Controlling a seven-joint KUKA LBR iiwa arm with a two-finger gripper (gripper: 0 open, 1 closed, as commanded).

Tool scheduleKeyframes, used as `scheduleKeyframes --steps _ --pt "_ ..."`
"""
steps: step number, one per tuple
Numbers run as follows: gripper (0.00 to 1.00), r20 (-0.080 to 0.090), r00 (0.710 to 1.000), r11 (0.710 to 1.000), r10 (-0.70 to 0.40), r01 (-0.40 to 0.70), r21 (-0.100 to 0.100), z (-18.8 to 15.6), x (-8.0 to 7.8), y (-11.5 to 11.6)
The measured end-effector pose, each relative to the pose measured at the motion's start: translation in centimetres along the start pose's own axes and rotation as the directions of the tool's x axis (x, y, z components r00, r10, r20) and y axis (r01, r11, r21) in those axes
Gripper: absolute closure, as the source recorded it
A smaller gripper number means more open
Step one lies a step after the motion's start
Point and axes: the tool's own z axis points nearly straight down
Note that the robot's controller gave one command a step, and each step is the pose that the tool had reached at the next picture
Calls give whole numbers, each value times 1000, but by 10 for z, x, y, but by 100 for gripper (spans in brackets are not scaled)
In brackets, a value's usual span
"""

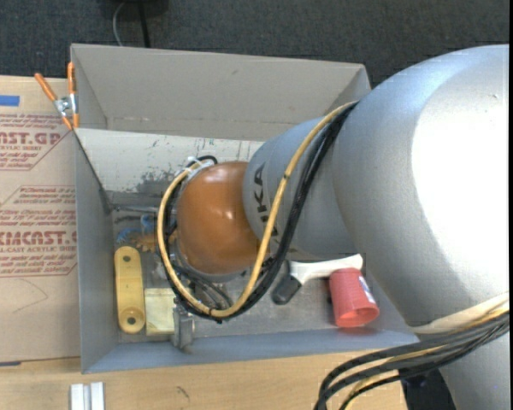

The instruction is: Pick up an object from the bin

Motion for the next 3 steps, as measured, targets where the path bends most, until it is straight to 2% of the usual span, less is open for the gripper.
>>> scheduleKeyframes --steps 1,3 --pt "100 24 993 993 -117 117 0 20 -8 5" --pt "100 19 989 989 -145 145 0 15 -8 6"
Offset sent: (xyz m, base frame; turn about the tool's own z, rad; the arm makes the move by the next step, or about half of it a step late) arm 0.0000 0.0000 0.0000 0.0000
